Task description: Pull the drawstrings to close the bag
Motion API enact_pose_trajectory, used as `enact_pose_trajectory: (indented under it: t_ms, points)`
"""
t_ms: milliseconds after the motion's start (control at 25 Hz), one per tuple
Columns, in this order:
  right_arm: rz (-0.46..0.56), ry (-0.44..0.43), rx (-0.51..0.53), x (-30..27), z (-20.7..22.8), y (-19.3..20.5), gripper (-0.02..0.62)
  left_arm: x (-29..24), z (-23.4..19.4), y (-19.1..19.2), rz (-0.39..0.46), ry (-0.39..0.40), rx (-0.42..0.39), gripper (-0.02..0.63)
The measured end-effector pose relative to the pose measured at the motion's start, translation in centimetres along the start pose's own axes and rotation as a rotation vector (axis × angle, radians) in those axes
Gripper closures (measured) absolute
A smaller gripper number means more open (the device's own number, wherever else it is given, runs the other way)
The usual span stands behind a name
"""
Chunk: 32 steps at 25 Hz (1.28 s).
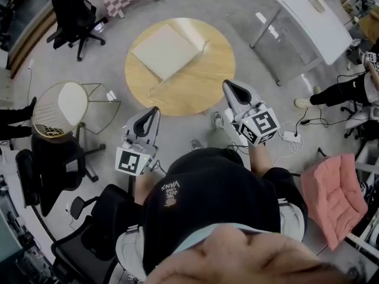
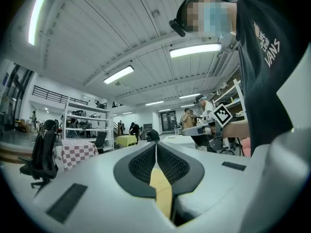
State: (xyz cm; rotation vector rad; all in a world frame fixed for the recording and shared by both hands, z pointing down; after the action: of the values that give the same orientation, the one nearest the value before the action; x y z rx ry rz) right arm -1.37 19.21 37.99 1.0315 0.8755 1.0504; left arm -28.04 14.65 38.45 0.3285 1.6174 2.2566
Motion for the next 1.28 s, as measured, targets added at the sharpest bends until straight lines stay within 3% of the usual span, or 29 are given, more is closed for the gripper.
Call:
enact_pose_trajectory:
  t_ms: [240,680,1280]
  points:
    - [-0.018,-0.024,-0.008,-1.8,1.3,-0.1,0.597,-1.5,-0.9,0.9,-0.03,-0.013,-0.025,0.594]
    - [-0.072,-0.082,0.003,-7.3,6.4,-1.0,0.597,-6.4,-3.0,3.6,-0.067,-0.071,0.01,0.594]
    - [-0.131,-0.222,-0.023,-14.6,14.1,-2.0,0.597,-12.6,-5.0,5.7,-0.136,-0.233,0.058,0.594]
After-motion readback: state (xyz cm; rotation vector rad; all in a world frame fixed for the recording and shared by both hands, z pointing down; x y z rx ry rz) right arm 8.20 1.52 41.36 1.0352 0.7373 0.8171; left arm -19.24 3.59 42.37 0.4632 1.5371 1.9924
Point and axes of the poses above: the fingertips, and each gripper's own axes: x backward along the fingers, z to its right, y out of its underside, the point moved 5 cm from there along x, backward along the fingers, and after that the axes turned 13 degrees about -x, right-handed, at the moved point
